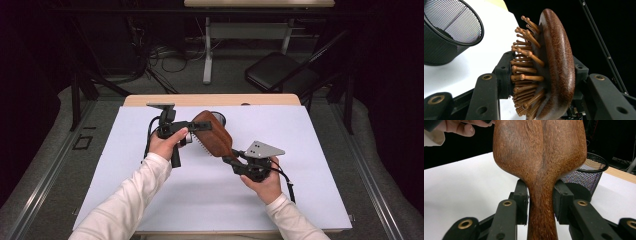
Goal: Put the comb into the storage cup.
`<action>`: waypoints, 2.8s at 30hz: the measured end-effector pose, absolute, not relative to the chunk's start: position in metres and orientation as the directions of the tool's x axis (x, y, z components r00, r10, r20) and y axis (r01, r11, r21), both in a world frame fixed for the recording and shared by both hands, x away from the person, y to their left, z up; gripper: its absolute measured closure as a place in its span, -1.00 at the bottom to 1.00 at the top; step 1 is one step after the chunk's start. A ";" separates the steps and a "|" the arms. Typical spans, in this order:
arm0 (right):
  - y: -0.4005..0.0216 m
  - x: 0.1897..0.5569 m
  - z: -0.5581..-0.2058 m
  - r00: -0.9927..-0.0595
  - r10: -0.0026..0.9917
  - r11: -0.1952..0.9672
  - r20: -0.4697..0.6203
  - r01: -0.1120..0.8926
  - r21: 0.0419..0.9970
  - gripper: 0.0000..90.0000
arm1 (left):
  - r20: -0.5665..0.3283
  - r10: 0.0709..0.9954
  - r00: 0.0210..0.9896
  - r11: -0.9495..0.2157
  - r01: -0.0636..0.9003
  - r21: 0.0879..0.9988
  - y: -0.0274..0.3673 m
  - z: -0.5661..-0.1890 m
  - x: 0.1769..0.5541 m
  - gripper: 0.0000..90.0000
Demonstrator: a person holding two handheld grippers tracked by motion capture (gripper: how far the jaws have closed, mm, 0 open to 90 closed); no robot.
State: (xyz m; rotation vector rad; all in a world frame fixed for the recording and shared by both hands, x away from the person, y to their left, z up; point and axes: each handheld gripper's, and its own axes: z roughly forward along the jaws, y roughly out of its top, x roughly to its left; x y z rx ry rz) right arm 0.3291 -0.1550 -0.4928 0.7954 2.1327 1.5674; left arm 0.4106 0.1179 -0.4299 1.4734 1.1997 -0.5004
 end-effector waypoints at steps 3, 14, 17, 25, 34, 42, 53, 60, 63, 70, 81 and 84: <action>-0.155 0.330 -0.493 -0.768 0.639 0.217 0.033 0.221 0.951 0.52 | -0.832 0.397 0.388 0.134 0.872 0.470 0.118 -0.431 0.412 0.11; -0.156 0.331 -0.493 -0.756 0.652 0.197 0.063 0.249 0.948 0.43 | -0.843 0.398 0.361 0.147 0.883 0.447 0.116 -0.433 0.416 0.11; -0.156 0.331 -0.493 -0.754 0.654 0.197 0.062 0.249 0.948 0.39 | -0.842 0.402 0.359 0.150 0.882 0.448 0.116 -0.433 0.417 0.11; -0.156 0.332 -0.493 -0.753 0.655 0.196 0.066 0.254 0.947 0.27 | -0.839 0.415 0.352 0.157 0.880 0.447 0.116 -0.434 0.420 0.11; -0.154 0.333 -0.495 -0.751 0.657 0.191 0.064 0.248 0.950 0.02 | -0.833 0.432 0.346 0.169 0.876 0.452 0.120 -0.436 0.423 0.11; -0.154 0.333 -0.494 -0.747 0.663 0.199 0.043 0.231 0.952 -0.09 | -0.825 0.444 0.349 0.174 0.870 0.461 0.121 -0.436 0.424 0.11; -0.158 0.335 -0.491 -0.735 0.677 0.207 0.037 0.239 0.949 -0.14 | -0.803 0.464 0.374 0.190 0.843 0.503 0.125 -0.432 0.422 0.11; -0.160 0.336 -0.488 -0.731 0.682 0.218 0.025 0.236 0.947 -0.15 | -0.776 0.492 0.396 0.189 0.821 0.539 0.129 -0.430 0.422 0.11; -0.160 0.336 -0.487 -0.726 0.688 0.224 0.021 0.239 0.945 -0.15 | -0.762 0.500 0.411 0.194 0.804 0.561 0.130 -0.429 0.422 0.11; -0.162 0.339 -0.487 -0.724 0.688 0.217 0.061 0.284 0.934 -0.14 | -0.742 0.511 0.433 0.212 0.773 0.598 0.134 -0.427 0.421 0.11; -0.162 0.341 -0.486 -0.720 0.693 0.261 0.045 0.308 0.915 -0.15 | -0.728 0.530 0.436 0.234 0.750 0.619 0.142 -0.421 0.423 0.11; -0.163 0.343 -0.486 -0.714 0.699 0.262 0.036 0.303 0.916 -0.17 | -0.725 0.534 0.434 0.241 0.744 0.623 0.144 -0.418 0.423 0.11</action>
